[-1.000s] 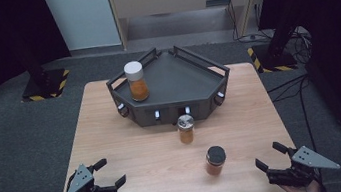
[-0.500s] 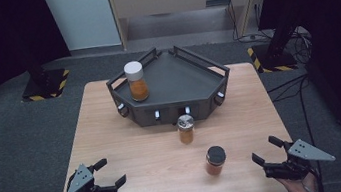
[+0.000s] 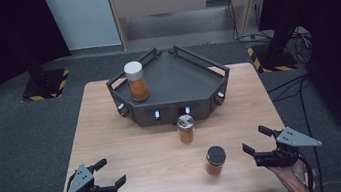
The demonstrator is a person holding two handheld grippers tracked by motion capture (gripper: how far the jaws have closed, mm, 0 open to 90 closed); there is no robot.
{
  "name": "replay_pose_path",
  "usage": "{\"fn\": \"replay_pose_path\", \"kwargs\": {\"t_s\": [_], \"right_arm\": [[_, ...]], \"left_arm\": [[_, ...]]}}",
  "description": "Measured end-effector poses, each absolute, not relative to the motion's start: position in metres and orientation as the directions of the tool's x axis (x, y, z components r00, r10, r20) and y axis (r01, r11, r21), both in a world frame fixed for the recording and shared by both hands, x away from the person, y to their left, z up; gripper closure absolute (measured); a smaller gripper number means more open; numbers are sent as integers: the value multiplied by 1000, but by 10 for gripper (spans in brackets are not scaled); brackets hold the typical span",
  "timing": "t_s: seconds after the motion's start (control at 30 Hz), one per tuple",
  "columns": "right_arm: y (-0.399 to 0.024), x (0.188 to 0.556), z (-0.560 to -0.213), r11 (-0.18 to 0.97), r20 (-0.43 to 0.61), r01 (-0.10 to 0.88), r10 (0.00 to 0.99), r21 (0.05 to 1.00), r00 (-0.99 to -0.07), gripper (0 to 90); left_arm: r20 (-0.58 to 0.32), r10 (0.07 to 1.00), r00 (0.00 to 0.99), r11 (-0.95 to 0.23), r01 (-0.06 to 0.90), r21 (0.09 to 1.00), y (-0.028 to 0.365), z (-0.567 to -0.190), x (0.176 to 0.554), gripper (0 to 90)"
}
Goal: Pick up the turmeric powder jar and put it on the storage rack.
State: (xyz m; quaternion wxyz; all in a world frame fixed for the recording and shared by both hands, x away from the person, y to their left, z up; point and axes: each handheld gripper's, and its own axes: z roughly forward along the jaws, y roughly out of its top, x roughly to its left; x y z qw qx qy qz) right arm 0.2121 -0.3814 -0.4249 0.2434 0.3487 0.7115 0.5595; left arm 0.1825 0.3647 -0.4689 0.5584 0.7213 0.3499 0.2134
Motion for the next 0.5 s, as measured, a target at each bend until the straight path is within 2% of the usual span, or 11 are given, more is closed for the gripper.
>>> {"fn": "replay_pose_path", "kwargs": {"t_s": [0.5], "right_arm": [[-364,254,-407,165,40,229,724,959,-689,105]], "left_arm": [[-82,743,665,-136,269,953,364,-469,183,34]]}}
